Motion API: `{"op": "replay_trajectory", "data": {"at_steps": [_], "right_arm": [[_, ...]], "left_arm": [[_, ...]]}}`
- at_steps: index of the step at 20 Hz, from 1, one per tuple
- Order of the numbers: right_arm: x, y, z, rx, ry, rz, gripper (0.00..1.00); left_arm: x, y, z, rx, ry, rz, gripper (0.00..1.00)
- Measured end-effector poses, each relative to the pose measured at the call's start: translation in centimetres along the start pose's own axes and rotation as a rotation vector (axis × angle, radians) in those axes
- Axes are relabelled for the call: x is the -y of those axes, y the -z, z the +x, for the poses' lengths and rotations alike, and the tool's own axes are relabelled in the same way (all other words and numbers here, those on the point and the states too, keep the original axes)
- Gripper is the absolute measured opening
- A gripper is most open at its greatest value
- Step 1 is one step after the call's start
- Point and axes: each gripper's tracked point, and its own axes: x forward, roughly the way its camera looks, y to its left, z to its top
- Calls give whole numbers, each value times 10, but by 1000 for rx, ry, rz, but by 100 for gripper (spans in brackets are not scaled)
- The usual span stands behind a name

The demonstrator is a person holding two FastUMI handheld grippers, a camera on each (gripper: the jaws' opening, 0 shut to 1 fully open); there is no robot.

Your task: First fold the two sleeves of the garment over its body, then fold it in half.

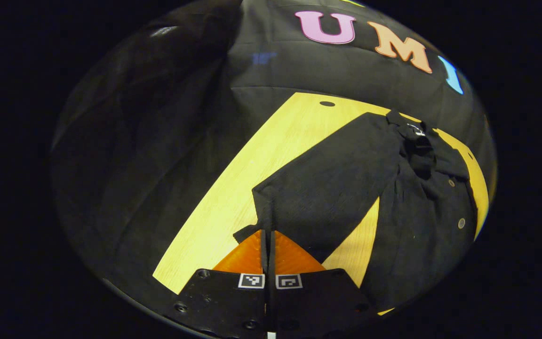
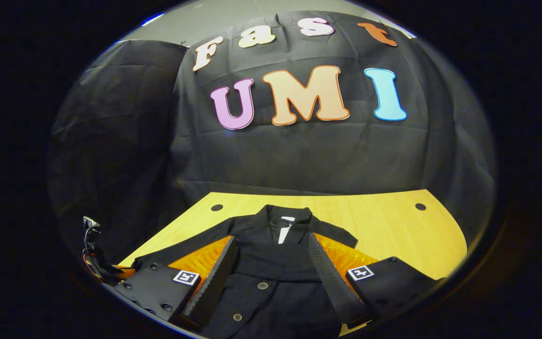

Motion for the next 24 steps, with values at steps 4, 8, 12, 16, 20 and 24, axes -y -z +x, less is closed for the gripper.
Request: {"op": "replay_trajectory", "data": {"at_steps": [4, 8, 12, 16, 20, 24], "right_arm": [[28, -2, -21, 22, -4, -7, 98], [49, -2, -39, 51, -29, -12, 98], [68, 1, -55, 67, -32, -33, 98], [80, 4, -64, 75, -9, -8, 98], [84, 13, -70, 67, 10, 14, 94], [94, 20, -81, 67, 45, 40, 98]], "left_arm": [[0, -37, -7, 59, -41, -32, 0], [19, -80, -11, 149, -52, -42, 0], [39, -124, -17, 260, -69, 53, 0], [68, -156, -19, 296, -17, 69, 0], [101, -192, -21, 352, 46, 103, 0], [147, -219, -22, 390, 123, 158, 0]]}}
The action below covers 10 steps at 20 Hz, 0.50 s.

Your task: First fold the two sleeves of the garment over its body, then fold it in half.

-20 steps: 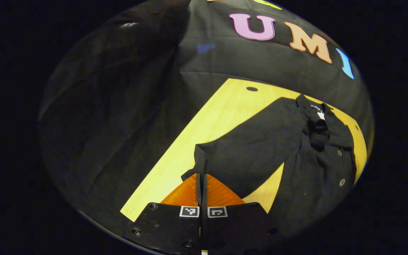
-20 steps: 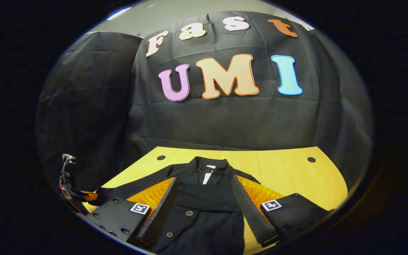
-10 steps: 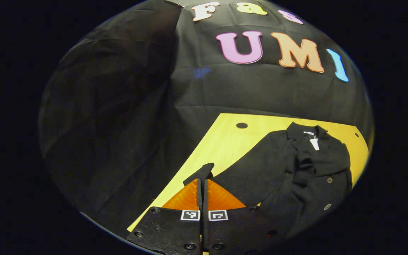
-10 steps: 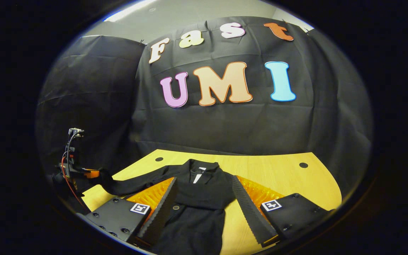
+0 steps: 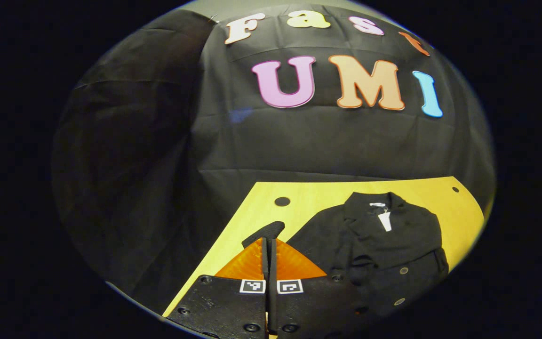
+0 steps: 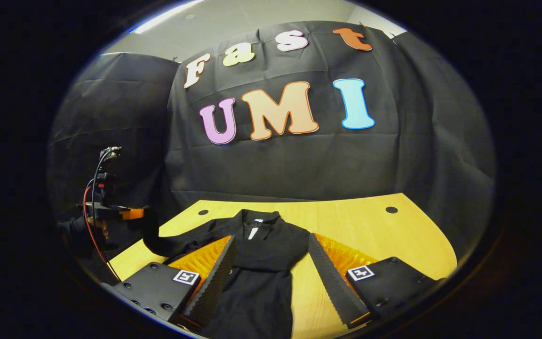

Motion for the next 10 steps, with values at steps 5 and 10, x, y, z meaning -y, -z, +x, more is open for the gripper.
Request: {"op": "replay_trajectory", "data": {"at_steps": [5, 10], "right_arm": [[23, 6, -14, -4, 62, 27, 98], [41, 11, -30, 0, 114, 50, 98]], "left_arm": [[57, -28, 14, 33, 107, 16, 0], [108, -42, 15, 47, 205, 37, 0]]}}
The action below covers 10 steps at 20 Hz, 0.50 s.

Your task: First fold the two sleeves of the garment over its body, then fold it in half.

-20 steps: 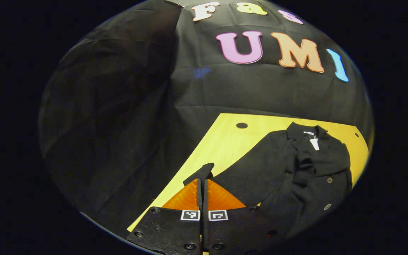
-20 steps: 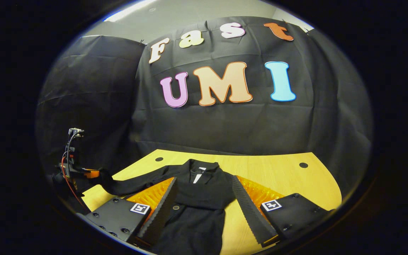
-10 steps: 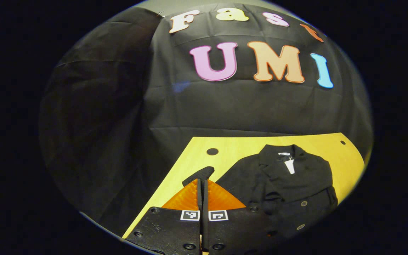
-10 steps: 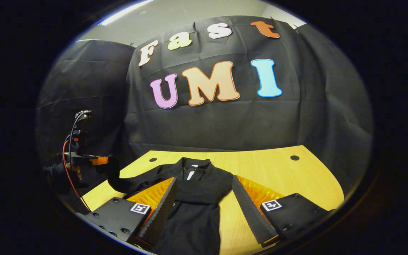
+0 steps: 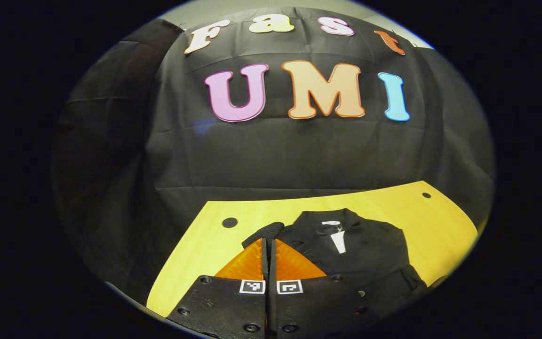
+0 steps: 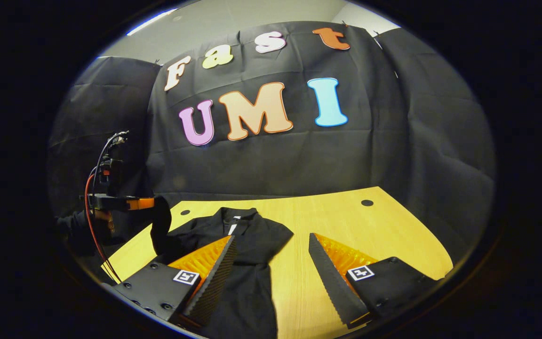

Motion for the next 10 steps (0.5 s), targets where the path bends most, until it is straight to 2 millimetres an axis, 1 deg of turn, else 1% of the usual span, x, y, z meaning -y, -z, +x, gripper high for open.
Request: {"op": "replay_trajectory", "data": {"at_steps": [5, 7, 10], "right_arm": [[21, 10, -16, -7, 52, 24, 98], [28, 10, -22, 1, 70, 38, 98], [38, 10, -30, 10, 99, 38, 98]], "left_arm": [[42, -10, 11, 2, 74, 22, 0], [60, -14, 16, 4, 104, 32, 0], [88, -13, 21, -3, 152, 47, 0]]}}
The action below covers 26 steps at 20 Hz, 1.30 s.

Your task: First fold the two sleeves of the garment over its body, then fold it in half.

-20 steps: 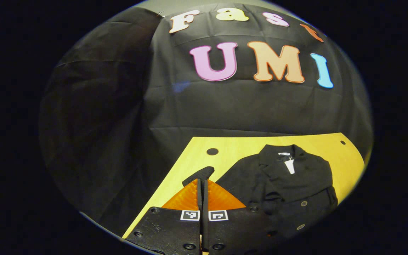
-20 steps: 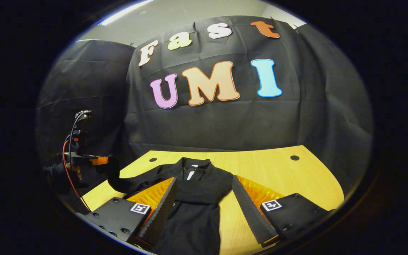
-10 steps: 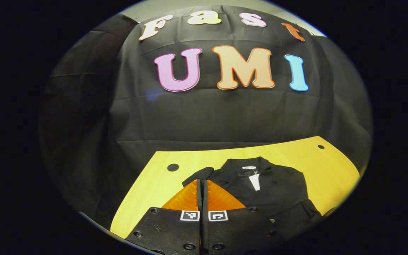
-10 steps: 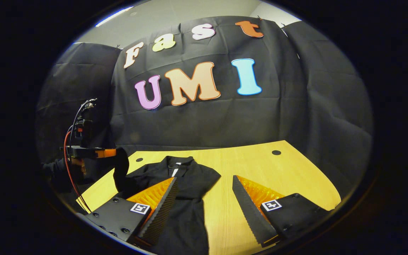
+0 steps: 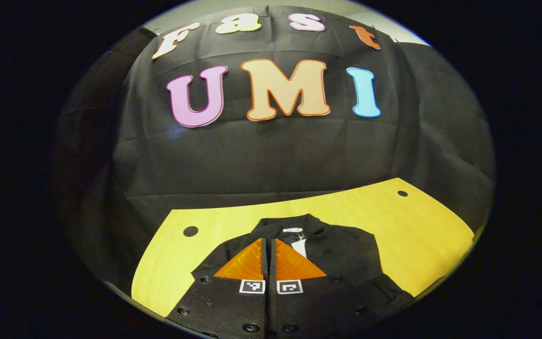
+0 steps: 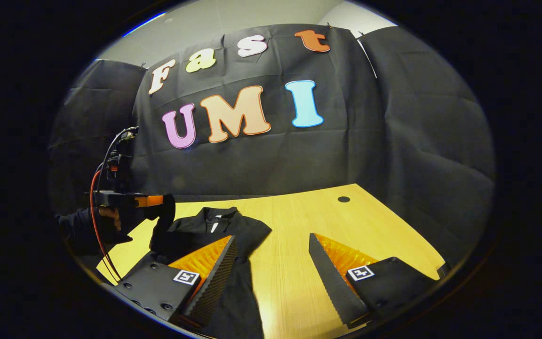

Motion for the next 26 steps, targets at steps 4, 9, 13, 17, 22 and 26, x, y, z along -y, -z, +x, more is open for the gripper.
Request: {"op": "replay_trajectory", "data": {"at_steps": [4, 9, 13, 17, 22, 26], "right_arm": [[13, 4, -8, -5, 36, 13, 98], [31, 11, -19, -17, 78, 22, 98], [45, 17, -25, -28, 108, 36, 98], [52, 21, -28, -36, 117, 44, 98], [37, 17, -17, -30, 46, 22, 98], [10, 5, -2, -7, -43, -4, 98]], "left_arm": [[38, 4, 15, -17, 65, 6, 0], [79, 16, 34, -54, 127, 12, 0], [113, 32, 44, -114, 171, 31, 0], [136, 40, 52, -130, 193, 27, 0], [127, 13, 29, -43, 168, -47, 92], [84, -12, -21, 63, 110, -45, 92]]}}
